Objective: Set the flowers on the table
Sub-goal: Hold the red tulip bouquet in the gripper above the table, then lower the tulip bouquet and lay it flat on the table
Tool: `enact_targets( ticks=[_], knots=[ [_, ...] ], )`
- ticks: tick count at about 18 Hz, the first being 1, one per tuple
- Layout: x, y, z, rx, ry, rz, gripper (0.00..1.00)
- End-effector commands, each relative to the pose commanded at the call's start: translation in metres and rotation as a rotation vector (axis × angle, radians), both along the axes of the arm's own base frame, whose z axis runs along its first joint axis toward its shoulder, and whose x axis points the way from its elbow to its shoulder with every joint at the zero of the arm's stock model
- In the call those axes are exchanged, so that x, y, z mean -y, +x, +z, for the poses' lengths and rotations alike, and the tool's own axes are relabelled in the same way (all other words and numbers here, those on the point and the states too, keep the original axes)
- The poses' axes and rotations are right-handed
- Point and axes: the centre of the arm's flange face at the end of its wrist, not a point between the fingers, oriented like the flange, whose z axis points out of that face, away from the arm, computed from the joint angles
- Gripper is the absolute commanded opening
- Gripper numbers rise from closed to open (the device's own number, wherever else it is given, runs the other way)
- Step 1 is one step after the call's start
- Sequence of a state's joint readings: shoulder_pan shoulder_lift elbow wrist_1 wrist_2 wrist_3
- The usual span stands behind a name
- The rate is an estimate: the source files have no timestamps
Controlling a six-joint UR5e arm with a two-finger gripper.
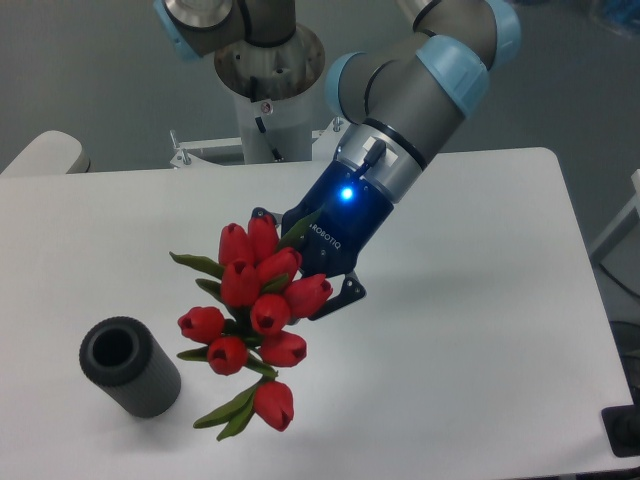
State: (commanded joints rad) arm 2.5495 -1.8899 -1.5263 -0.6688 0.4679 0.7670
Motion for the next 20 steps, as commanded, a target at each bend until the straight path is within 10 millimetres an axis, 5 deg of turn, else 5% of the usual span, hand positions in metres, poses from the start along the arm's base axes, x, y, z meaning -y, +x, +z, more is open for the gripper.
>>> enact_targets(
  ticks=[20],
  knots=[
    [0.023,-0.004,-0.005,-0.091,-0.072,0.072,0.33]
  ],
)
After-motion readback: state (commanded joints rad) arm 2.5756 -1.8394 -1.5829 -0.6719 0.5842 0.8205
